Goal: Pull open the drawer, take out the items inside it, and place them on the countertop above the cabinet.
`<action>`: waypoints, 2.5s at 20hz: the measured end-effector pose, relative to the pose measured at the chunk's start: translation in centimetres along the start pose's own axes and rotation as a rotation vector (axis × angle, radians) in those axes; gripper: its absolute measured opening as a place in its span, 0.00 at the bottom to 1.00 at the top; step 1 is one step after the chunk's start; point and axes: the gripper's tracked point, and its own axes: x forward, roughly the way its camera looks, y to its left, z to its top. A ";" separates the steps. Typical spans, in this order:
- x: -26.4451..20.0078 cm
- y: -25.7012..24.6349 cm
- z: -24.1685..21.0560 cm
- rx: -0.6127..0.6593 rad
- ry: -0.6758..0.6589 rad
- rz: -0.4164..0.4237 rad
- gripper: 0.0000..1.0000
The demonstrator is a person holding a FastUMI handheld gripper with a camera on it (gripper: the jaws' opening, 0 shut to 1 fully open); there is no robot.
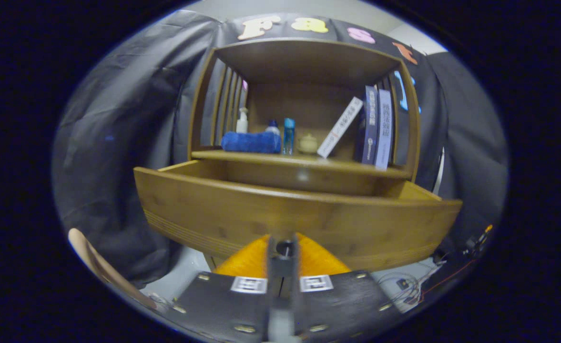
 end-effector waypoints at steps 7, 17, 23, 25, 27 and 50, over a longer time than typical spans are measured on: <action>-3.3 1.2 2.3 -0.076 -0.022 0.055 0.07; -0.4 -0.1 11.6 -0.022 -0.077 0.113 0.28; 4.4 1.2 15.0 -0.037 -0.022 0.204 0.80; 6.5 1.9 14.1 -0.065 0.065 0.237 0.80; 8.3 2.4 12.7 -0.077 0.187 0.271 0.81; 15.4 -1.6 -3.8 -0.252 0.955 0.167 0.82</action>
